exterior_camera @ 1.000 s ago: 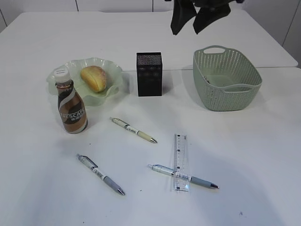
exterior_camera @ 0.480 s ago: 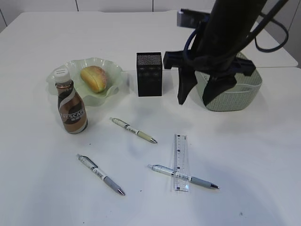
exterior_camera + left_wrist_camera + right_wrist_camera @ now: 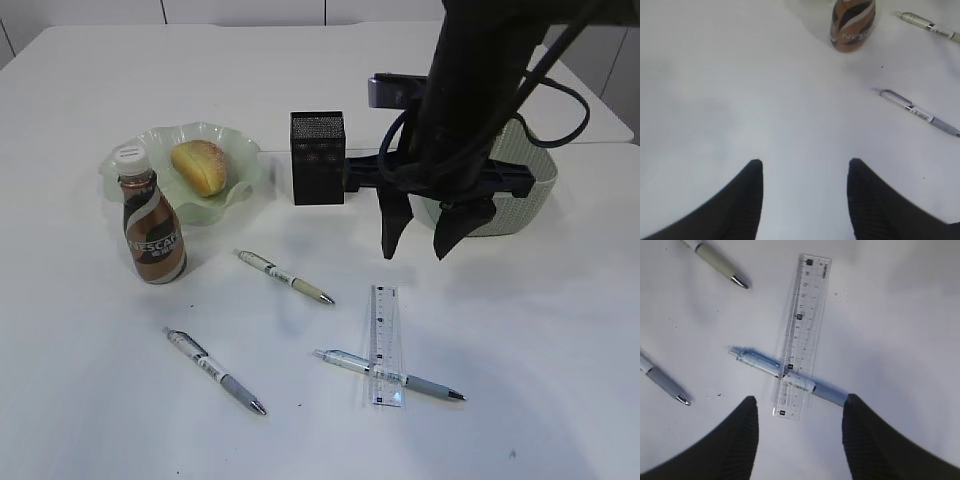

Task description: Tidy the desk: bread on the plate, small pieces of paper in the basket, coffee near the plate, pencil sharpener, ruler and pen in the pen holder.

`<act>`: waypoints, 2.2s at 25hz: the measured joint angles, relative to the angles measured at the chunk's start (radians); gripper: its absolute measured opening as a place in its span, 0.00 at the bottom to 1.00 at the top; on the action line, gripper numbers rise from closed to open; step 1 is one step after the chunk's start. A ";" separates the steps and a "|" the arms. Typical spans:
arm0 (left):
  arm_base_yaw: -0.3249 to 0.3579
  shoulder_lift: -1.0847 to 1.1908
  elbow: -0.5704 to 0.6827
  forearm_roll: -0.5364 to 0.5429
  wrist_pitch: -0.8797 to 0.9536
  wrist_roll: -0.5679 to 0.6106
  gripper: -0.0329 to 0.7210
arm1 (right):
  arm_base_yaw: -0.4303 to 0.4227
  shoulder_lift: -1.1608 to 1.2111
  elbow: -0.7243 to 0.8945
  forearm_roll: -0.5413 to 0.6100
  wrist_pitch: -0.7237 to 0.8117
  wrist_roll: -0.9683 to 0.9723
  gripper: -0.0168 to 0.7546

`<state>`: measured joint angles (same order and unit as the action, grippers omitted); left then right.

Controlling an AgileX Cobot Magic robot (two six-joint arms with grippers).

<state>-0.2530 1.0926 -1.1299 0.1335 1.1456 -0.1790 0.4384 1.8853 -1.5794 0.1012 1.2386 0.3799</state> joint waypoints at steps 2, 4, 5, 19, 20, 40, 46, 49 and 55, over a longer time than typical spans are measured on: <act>0.000 0.000 0.000 0.000 0.010 0.000 0.55 | 0.000 0.022 0.000 -0.001 -0.002 0.040 0.58; 0.000 0.000 0.000 0.000 0.014 0.000 0.55 | 0.000 0.045 0.000 -0.001 -0.002 0.059 0.58; 0.000 0.000 0.000 0.000 0.016 0.000 0.55 | 0.000 0.056 0.000 -0.001 -0.004 0.063 0.60; 0.000 0.000 0.000 0.000 0.026 0.000 0.55 | 0.000 0.199 0.000 0.014 -0.088 0.074 0.70; 0.000 0.000 0.000 0.000 0.028 0.000 0.55 | 0.000 0.207 0.000 0.020 -0.095 0.074 0.70; 0.000 0.000 0.000 0.014 0.029 0.000 0.54 | 0.000 0.303 0.000 0.043 -0.164 0.073 0.70; 0.000 0.000 0.000 0.021 0.029 0.000 0.54 | 0.000 0.306 0.000 0.043 -0.177 0.073 0.70; 0.000 0.000 0.000 0.021 0.029 0.000 0.54 | 0.000 0.308 0.000 0.043 -0.181 0.073 0.70; 0.000 0.000 0.000 0.024 0.029 0.000 0.54 | 0.000 0.308 0.000 0.041 -0.182 0.073 0.70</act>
<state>-0.2530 1.0926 -1.1299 0.1573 1.1743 -0.1790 0.4384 2.1937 -1.5794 0.1426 1.0566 0.4526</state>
